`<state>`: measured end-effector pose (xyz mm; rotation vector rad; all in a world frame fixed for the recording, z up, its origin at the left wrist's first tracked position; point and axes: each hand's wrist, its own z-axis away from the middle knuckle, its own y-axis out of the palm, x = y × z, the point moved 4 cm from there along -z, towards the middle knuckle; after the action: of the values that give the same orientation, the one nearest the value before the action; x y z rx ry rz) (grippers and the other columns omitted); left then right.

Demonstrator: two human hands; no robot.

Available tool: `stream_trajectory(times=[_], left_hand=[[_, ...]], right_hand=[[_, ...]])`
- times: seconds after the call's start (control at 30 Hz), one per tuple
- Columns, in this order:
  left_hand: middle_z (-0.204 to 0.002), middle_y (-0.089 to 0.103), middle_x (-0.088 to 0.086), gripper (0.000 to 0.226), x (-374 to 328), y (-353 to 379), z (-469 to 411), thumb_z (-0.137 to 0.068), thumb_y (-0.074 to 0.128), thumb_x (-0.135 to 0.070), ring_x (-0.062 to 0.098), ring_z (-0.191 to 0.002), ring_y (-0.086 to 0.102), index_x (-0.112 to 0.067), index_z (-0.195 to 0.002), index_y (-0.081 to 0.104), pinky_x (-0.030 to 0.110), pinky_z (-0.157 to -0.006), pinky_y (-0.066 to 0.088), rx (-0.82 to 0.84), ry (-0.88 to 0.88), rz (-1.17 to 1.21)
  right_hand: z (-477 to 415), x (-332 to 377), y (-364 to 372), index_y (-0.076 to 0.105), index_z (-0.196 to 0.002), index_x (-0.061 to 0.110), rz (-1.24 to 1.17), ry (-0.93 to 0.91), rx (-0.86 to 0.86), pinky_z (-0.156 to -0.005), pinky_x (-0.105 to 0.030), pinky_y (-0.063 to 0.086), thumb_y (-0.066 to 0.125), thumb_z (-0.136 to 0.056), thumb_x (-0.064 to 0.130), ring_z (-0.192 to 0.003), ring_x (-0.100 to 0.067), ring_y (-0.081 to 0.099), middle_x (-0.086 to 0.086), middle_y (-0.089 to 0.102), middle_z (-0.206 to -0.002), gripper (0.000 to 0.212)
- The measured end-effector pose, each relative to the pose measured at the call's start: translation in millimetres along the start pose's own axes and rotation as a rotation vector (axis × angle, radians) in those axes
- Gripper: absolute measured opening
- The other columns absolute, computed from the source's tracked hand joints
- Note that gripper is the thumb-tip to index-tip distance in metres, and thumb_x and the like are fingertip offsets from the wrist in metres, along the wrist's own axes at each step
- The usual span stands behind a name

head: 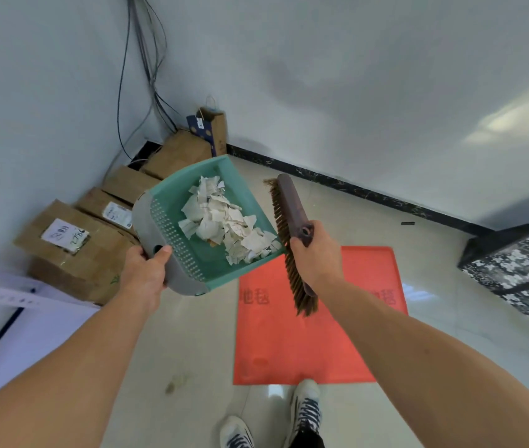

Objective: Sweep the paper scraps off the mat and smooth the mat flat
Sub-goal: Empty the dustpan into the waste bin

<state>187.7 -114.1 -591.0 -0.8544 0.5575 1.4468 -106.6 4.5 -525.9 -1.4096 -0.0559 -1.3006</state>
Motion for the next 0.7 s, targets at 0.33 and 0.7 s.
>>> stream_trajectory(times=[0.33, 0.7], left_hand=[[-0.116, 0.056, 0.003, 0.04, -28.0, -1.2, -52.1, -0.092, 0.064, -0.026, 0.027, -0.103, 0.057, -0.016, -0.127, 0.046, 0.048, -0.087, 0.052, -0.141, 0.019, -0.061], [-0.113, 0.061, 0.004, 0.034, -23.7, 22.5, -123.0, -0.087, 0.068, -0.024, 0.03, -0.104, 0.061, -0.023, -0.114, 0.048, 0.052, -0.094, 0.05, -0.274, 0.003, -0.104]], right_hand=[[-65.8, 31.1, 46.1, 0.052, -0.125, 0.02, -0.019, -0.037, 0.076, -0.084, -0.036, 0.05, 0.056, -0.093, 0.025, -0.1, -0.024, 0.058, -0.004, 0.062, -0.112, 0.032], [-152.3, 23.2, 92.8, 0.051, -0.126, 0.018, 0.024, -0.018, 0.175, -0.084, -0.037, 0.05, 0.056, -0.094, 0.025, -0.101, -0.025, 0.057, -0.006, 0.06, -0.112, 0.033]])
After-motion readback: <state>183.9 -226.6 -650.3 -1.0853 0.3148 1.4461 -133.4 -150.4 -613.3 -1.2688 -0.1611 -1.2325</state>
